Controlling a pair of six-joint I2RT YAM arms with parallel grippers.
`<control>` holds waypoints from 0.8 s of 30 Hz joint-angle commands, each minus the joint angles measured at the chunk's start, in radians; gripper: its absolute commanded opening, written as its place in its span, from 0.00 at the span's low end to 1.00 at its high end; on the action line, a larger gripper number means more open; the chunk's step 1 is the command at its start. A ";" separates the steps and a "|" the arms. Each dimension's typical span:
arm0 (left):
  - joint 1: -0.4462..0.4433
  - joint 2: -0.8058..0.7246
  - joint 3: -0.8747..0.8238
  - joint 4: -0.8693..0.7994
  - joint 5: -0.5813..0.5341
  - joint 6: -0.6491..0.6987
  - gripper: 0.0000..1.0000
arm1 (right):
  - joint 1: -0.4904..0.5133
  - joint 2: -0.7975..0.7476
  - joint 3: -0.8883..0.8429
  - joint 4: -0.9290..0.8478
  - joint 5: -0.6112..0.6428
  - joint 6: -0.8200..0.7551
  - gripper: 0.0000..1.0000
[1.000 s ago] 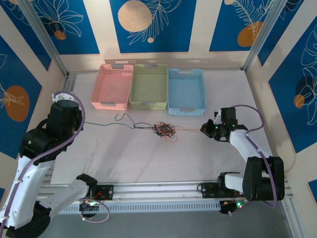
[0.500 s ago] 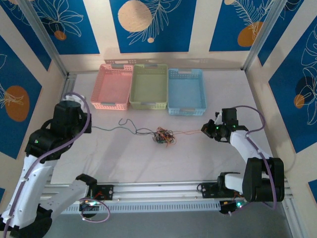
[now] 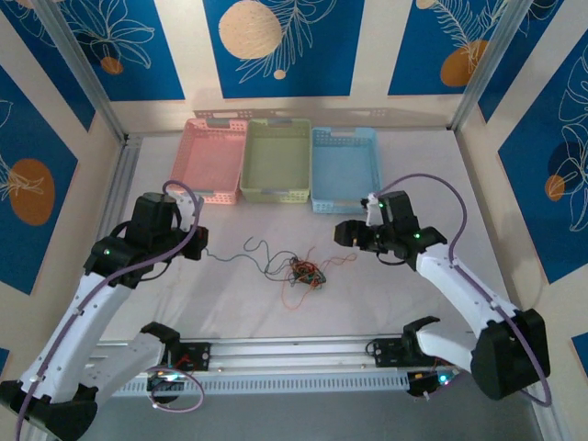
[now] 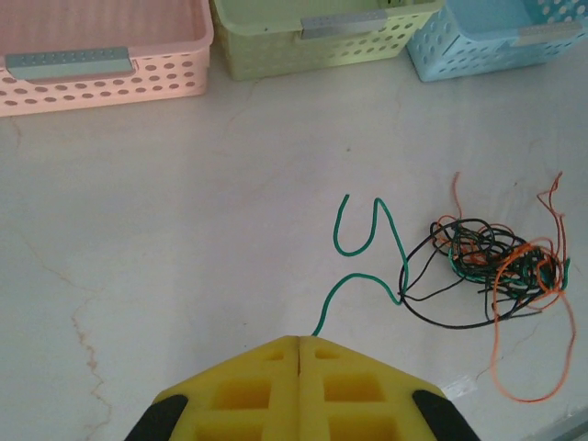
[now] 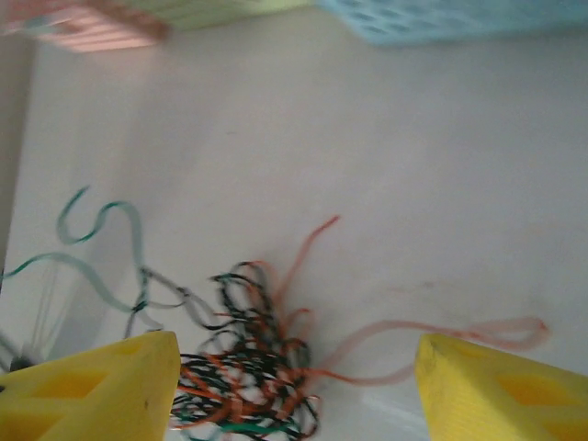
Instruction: Untangle the cables
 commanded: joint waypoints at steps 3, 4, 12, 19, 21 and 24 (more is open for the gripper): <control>0.009 -0.014 0.036 0.005 0.044 0.009 0.00 | 0.190 0.007 0.096 0.030 0.002 -0.215 0.67; 0.009 -0.015 0.040 0.001 0.043 0.013 0.00 | 0.221 0.022 0.104 0.044 -0.014 -0.264 0.67; 0.009 -0.032 0.073 -0.008 0.105 0.040 0.00 | 0.322 0.294 0.276 0.058 -0.055 -0.448 0.65; 0.009 -0.030 0.094 -0.027 0.123 0.041 0.00 | 0.349 0.538 0.453 0.031 -0.076 -0.648 0.64; 0.008 -0.028 0.104 -0.031 0.134 0.039 0.00 | 0.358 0.588 0.490 0.038 -0.088 -0.693 0.63; 0.009 -0.028 0.113 -0.033 0.140 0.040 0.00 | 0.385 0.648 0.559 0.007 -0.082 -0.770 0.63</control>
